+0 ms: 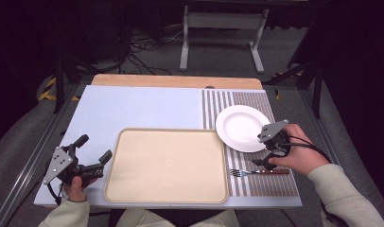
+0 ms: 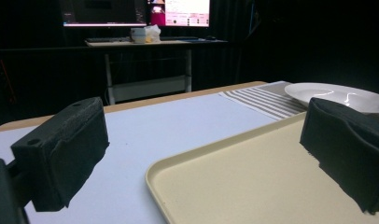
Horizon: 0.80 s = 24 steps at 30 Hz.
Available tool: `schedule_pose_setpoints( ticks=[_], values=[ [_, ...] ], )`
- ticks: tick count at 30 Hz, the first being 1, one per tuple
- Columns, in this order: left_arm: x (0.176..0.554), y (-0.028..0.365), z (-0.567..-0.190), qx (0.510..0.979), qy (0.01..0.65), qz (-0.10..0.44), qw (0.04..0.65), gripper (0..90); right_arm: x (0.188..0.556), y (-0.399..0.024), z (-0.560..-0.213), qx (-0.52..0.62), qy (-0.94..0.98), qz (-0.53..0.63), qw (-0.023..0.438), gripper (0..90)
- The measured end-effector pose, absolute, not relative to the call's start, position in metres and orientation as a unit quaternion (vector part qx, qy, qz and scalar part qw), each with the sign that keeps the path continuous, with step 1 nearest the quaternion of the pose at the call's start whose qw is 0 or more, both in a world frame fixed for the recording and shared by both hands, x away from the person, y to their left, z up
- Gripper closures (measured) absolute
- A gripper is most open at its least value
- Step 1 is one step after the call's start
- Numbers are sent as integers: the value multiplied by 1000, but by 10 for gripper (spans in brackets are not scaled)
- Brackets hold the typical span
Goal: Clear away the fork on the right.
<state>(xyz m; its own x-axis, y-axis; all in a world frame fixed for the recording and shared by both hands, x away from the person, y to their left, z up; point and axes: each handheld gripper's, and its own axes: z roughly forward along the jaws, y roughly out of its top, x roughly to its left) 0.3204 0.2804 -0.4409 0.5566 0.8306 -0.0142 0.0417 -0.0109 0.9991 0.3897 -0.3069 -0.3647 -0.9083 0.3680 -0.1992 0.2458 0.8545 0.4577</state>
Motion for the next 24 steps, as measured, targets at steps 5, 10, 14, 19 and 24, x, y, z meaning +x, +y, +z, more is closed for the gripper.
schedule_pose_setpoints(
  ticks=[5,10,14,19,24],
  values=[
    [320,280,-441,635,344,322,612,15,390,-305,-367,150,960,196,131,95],
    [320,281,-441,633,345,322,614,15,391,-303,-371,137,969,171,110,141],
    [320,280,-441,634,345,321,613,15,392,-301,-377,121,977,148,91,174],
    [321,280,-441,633,345,322,613,15,391,-300,-384,111,984,122,65,202],
    [321,280,-442,634,346,320,613,15,390,-299,-391,99,990,93,46,263]
  ],
)
